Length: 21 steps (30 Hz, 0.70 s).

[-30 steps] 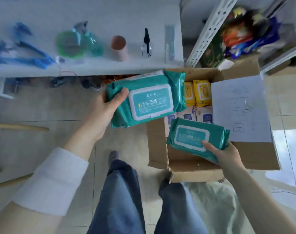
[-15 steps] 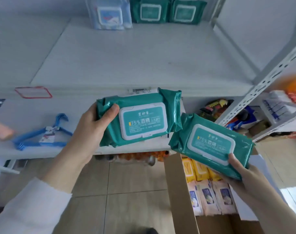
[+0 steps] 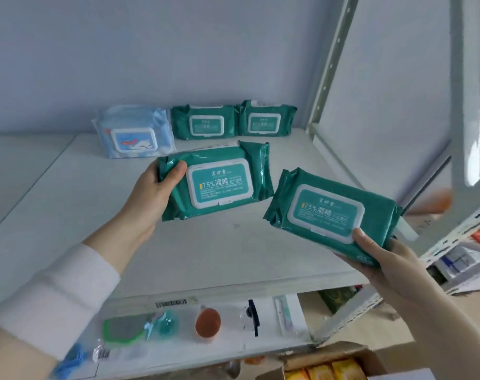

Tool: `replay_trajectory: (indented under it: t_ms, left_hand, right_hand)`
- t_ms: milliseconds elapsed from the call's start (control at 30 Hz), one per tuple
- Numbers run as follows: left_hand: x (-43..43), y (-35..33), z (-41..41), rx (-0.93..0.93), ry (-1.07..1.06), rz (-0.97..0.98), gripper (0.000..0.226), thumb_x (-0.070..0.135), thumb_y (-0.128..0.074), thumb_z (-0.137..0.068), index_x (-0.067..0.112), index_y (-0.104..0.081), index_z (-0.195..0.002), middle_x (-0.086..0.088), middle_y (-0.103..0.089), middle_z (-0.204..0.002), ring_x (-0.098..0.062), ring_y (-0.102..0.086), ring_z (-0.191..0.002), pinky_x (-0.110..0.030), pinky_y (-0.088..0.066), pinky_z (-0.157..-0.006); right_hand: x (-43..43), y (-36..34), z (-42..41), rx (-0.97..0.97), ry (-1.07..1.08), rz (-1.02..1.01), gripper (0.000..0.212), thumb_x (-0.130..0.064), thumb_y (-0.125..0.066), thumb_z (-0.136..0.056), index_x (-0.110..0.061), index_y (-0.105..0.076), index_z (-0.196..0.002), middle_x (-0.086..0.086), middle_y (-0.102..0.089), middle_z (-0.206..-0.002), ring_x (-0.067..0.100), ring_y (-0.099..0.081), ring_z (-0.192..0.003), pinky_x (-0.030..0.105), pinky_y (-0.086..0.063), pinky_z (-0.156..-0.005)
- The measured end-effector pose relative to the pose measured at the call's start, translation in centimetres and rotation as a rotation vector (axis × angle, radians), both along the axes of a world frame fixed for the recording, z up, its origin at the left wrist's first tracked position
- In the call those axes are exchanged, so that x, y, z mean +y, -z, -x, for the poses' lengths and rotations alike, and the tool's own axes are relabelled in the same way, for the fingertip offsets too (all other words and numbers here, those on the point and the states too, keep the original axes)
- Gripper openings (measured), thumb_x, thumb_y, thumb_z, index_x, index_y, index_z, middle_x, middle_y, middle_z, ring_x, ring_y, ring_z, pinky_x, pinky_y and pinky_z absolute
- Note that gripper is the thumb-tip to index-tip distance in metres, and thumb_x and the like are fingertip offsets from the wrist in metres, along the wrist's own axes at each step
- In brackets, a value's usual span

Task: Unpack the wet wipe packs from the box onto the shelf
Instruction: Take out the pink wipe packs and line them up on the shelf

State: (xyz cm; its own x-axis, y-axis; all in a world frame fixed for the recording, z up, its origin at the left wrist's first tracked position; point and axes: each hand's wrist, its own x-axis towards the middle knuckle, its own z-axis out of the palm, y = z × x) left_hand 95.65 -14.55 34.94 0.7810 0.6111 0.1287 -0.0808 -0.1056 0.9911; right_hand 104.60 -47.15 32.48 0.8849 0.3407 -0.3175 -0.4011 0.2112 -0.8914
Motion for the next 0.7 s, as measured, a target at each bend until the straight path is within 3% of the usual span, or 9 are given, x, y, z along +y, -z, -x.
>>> replay_trajectory:
  t_ms: [100, 167, 267, 333, 367, 433, 500, 600, 700]
  left_hand:
    - [3.1, 0.7, -4.5, 0.061, -0.022, -0.032, 0.004, 0.028, -0.053, -0.093, 0.031, -0.055, -0.093, 0.009, -0.064, -0.102, -0.015, -0.062, -0.097, -0.030, -0.050, -0.079]
    - [5.3, 1.3, -7.3, 0.091, -0.026, -0.068, 0.004, 0.028, -0.054, -0.093, 0.031, -0.054, -0.094, 0.009, -0.064, -0.102, -0.018, -0.061, -0.101, -0.033, -0.050, -0.085]
    - [8.3, 2.2, -11.2, 0.139, -0.002, -0.108, 0.014, 0.024, -0.053, -0.093, 0.025, -0.050, -0.107, 0.009, -0.061, -0.102, -0.017, -0.059, -0.101, -0.033, -0.049, -0.090]
    - [9.9, 2.6, -13.5, 0.156, 0.034, -0.124, 0.019, 0.023, -0.054, -0.092, 0.026, -0.049, -0.111, 0.005, -0.060, -0.107, -0.019, -0.058, -0.106, -0.035, -0.047, -0.097]
    - [10.6, 2.8, -14.5, 0.164, 0.051, -0.160, 0.018, 0.024, -0.054, -0.092, 0.029, -0.049, -0.109, 0.005, -0.059, -0.110, -0.018, -0.057, -0.107, -0.028, -0.046, -0.097]
    - [11.7, 2.5, -16.4, 0.189, 0.078, -0.328, 0.022, 0.022, -0.055, -0.092, 0.041, -0.047, -0.099, 0.007, -0.056, -0.111, -0.011, -0.054, -0.104, -0.001, -0.040, -0.083]
    - [13.0, 1.8, -17.9, 0.193, 0.088, -0.505, 0.033, 0.017, -0.059, -0.089, 0.046, -0.042, -0.093, 0.011, -0.053, -0.110, -0.007, -0.049, -0.104, 0.006, -0.034, -0.076]
    - [15.0, 1.2, -19.7, 0.269, 0.126, -0.720, 0.033, 0.016, -0.066, -0.084, 0.039, -0.046, -0.094, 0.026, -0.054, -0.102, -0.009, -0.051, -0.108, -0.017, -0.039, -0.093]
    - [15.9, 0.9, -21.0, 0.375, 0.141, -0.876, 0.032, 0.015, -0.069, -0.082, 0.022, -0.053, -0.109, 0.005, -0.062, -0.118, -0.019, -0.055, -0.115, -0.028, -0.039, -0.092]
  right_hand:
    - [2.8, 0.5, -4.7, -0.074, -0.013, 0.023, 0.100, -0.039, -0.094, -0.016, -0.010, -0.060, -0.106, 0.007, -0.074, -0.103, 0.022, -0.072, -0.092, 0.029, -0.060, -0.068]
    - [4.6, 1.1, -7.8, -0.100, -0.014, 0.060, 0.094, -0.038, -0.094, -0.024, -0.009, -0.059, -0.107, 0.007, -0.073, -0.105, 0.023, -0.071, -0.093, 0.027, -0.060, -0.068]
    - [7.5, 1.5, -12.0, -0.130, -0.026, 0.133, 0.095, -0.039, -0.093, -0.021, -0.011, -0.060, -0.106, 0.003, -0.072, -0.102, 0.019, -0.069, -0.094, 0.025, -0.060, -0.065]
    - [9.4, 1.9, -14.8, -0.162, -0.060, 0.166, 0.085, -0.032, -0.087, -0.040, -0.008, -0.056, -0.116, 0.002, -0.071, -0.101, 0.018, -0.068, -0.095, 0.026, -0.060, -0.068]
    - [10.4, 2.1, -16.3, -0.196, -0.075, 0.179, 0.078, -0.031, -0.083, -0.047, -0.008, -0.055, -0.116, 0.000, -0.072, -0.097, 0.015, -0.069, -0.091, 0.023, -0.060, -0.068]
    - [12.3, 2.5, -19.3, -0.303, -0.103, 0.290, 0.058, -0.026, -0.078, -0.063, -0.011, -0.055, -0.114, -0.007, -0.071, -0.090, 0.008, -0.070, -0.080, 0.013, -0.057, -0.063]
    - [13.8, 2.9, -22.4, -0.417, -0.101, 0.427, 0.039, -0.015, -0.066, -0.082, -0.013, -0.053, -0.119, -0.006, -0.068, -0.100, 0.007, -0.066, -0.086, 0.012, -0.056, -0.069]
    - [15.2, 3.4, -26.1, -0.501, -0.105, 0.524, 0.050, -0.008, -0.068, -0.081, -0.014, -0.050, -0.127, 0.001, -0.063, -0.121, 0.019, -0.063, -0.106, 0.035, -0.050, -0.096]
    - [16.3, 3.1, -28.1, -0.546, -0.134, 0.575, 0.055, -0.009, -0.072, -0.078, -0.020, -0.051, -0.128, -0.004, -0.064, -0.121, 0.015, -0.062, -0.108, 0.034, -0.048, -0.096]
